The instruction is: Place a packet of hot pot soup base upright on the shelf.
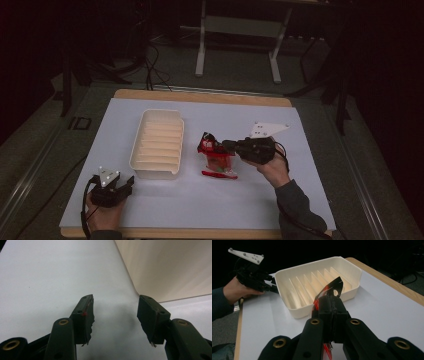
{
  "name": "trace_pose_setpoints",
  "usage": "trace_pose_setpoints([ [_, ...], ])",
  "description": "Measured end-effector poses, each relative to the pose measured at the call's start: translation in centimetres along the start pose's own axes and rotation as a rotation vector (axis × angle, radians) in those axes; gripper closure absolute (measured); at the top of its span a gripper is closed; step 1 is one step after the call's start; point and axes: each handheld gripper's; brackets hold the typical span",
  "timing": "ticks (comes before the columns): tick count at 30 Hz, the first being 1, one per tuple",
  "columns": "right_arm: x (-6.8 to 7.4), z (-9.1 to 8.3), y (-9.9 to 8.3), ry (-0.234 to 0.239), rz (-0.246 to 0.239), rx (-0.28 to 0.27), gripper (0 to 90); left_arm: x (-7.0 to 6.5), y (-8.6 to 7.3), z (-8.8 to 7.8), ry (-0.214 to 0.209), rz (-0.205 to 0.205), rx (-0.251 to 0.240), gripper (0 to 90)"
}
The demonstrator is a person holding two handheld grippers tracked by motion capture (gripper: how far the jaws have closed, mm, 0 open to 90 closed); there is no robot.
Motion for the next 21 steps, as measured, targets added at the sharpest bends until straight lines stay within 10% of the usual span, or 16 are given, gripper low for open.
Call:
trace_pose_setpoints([
  [21, 0.5, 2.4, 1.2, 0.037, -0.011, -0.040, 88.9, 0.0, 0.0, 0.0, 0.000, -0.002, -0.005, 47.1],
])
Point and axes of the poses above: each handheld gripper's, and its own axes: z roughly forward along the jaws, y roughly out of its top, x roughly to its left, and after that the axes turned 15 degrees about y, right-handed
